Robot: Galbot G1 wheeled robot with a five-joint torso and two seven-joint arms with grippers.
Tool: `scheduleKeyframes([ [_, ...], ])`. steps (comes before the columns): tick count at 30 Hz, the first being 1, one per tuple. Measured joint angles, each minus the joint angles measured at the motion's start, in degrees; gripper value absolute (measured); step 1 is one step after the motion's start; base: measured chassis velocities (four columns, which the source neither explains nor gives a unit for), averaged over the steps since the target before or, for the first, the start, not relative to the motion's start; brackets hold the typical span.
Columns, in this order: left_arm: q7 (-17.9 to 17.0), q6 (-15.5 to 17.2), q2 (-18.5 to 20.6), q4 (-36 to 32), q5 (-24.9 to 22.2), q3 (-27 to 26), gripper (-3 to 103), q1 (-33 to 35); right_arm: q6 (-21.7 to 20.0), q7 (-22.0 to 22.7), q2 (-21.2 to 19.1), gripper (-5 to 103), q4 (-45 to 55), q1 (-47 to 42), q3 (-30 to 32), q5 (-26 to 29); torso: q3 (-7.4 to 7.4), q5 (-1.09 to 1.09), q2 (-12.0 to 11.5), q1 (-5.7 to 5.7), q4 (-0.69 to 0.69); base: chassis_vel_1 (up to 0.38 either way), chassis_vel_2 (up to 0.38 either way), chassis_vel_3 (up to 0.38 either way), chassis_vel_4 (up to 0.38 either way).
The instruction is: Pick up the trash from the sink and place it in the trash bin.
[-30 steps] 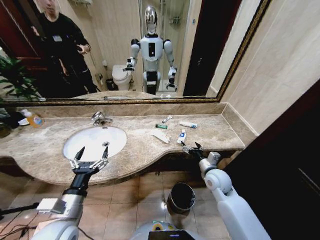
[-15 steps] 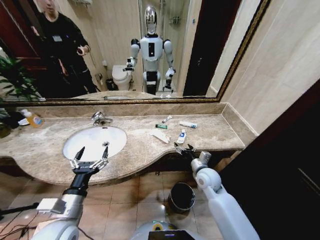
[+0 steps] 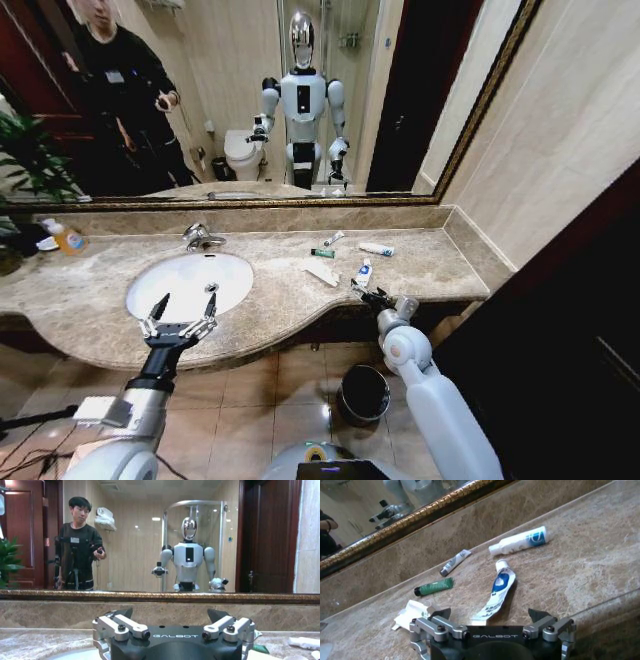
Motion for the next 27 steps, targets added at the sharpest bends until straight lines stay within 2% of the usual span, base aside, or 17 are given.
scheduleKeyframes([
  [27,0.00,0.00,0.00,0.00,0.00,0.00,100,0.00,1.31,-1.19,3.28,101,-4.03,2.61,-1.21,0.03,0.00,0.00,0.00,0.00,0.00,0.000,0.000,0.000,0.000],
])
